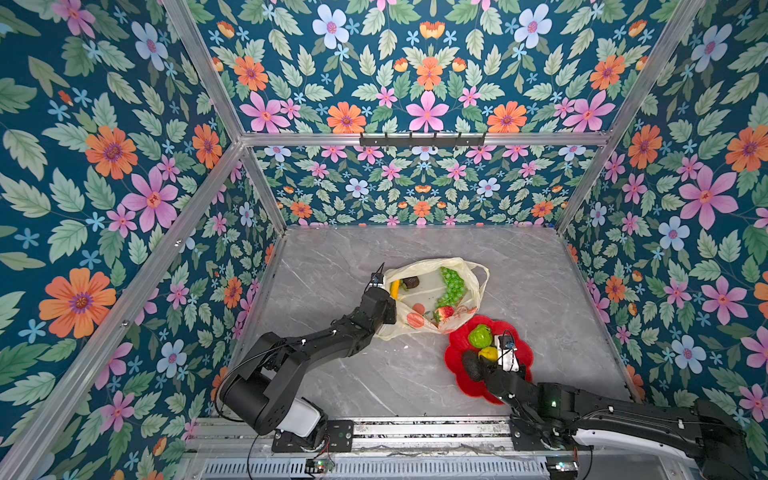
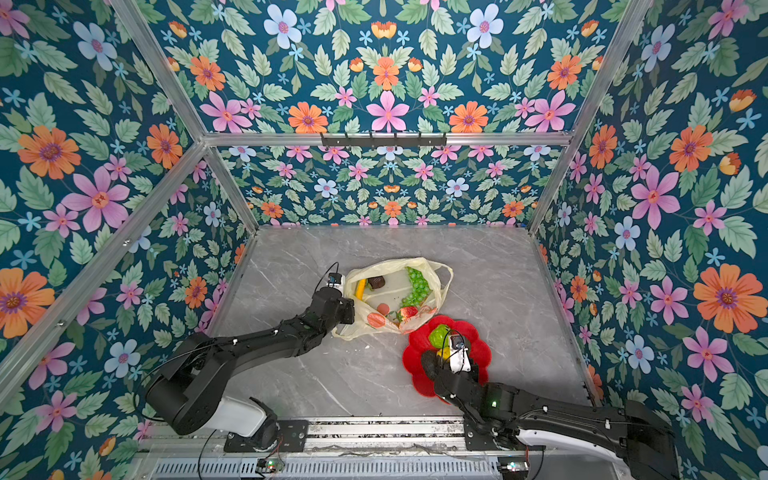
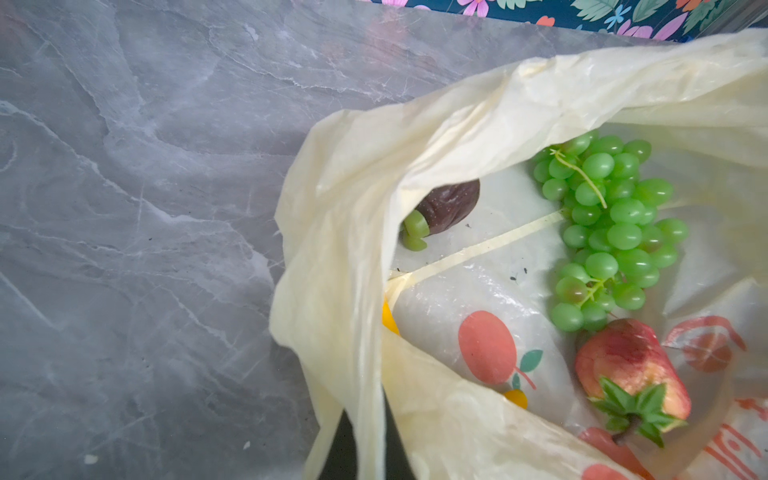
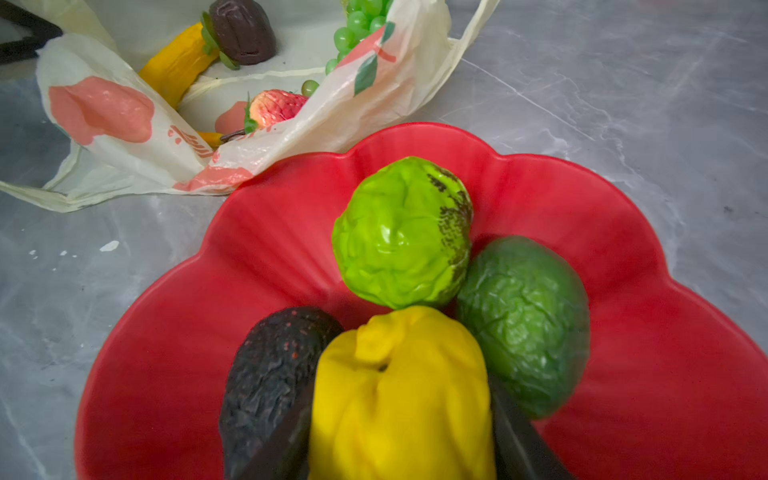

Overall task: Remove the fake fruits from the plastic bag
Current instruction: 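Lower the lemon into the red plate and open the right gripper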

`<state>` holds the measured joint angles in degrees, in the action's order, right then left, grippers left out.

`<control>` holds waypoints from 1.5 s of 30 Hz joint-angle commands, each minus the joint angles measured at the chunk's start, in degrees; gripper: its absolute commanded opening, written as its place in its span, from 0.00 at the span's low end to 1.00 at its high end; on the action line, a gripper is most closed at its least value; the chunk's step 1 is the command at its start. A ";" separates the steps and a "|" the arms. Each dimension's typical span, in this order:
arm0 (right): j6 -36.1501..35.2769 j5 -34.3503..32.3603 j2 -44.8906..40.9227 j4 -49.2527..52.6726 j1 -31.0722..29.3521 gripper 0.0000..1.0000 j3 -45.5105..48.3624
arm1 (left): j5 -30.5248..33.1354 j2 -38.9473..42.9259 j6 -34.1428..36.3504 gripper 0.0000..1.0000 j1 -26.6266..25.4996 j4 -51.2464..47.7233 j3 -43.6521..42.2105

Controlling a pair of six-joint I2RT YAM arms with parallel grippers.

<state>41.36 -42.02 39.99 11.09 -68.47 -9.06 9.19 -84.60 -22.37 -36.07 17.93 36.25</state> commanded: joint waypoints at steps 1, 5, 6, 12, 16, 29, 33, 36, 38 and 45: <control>-6.07 0.36 -0.01 -10.59 -0.04 0.51 1.92 | 0.59 -0.12 0.48 0.07 0.04 0.87 0.05; -7.57 0.53 0.88 -14.59 -0.03 0.51 3.51 | 0.56 -0.47 0.41 0.07 0.05 0.87 0.14; -7.79 0.73 1.11 -14.65 -0.08 0.52 3.37 | 0.76 -0.32 0.57 0.07 0.04 0.86 0.16; -6.41 0.49 2.25 -12.79 -0.04 0.60 2.26 | 1.17 -0.46 0.68 0.07 0.05 0.79 0.21; -3.50 -0.14 4.42 -8.92 -0.06 0.67 0.06 | 1.51 -0.31 0.81 0.07 0.04 0.78 0.21; 2.32 -0.69 4.37 -0.06 -0.04 0.69 -2.84 | 1.83 0.04 0.90 0.07 0.04 0.70 0.12; 5.47 -1.31 2.45 5.27 -0.06 0.75 -4.09 | 1.78 -0.02 0.95 0.07 0.05 0.70 0.17; 7.59 -1.97 0.78 8.75 0.02 0.79 -4.97 | 1.71 0.13 0.97 0.07 0.04 0.70 0.18; 7.90 -1.85 -0.07 10.00 0.04 0.80 -5.63 | 1.74 0.04 0.95 0.07 0.04 0.70 0.18; 10.70 5.68 0.05 13.43 6.33 0.79 -8.54 | 1.87 -0.09 1.01 0.07 0.06 0.65 0.18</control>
<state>50.43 -40.58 39.72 22.37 -64.20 -16.95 10.55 -84.79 -22.15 -36.07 18.00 36.25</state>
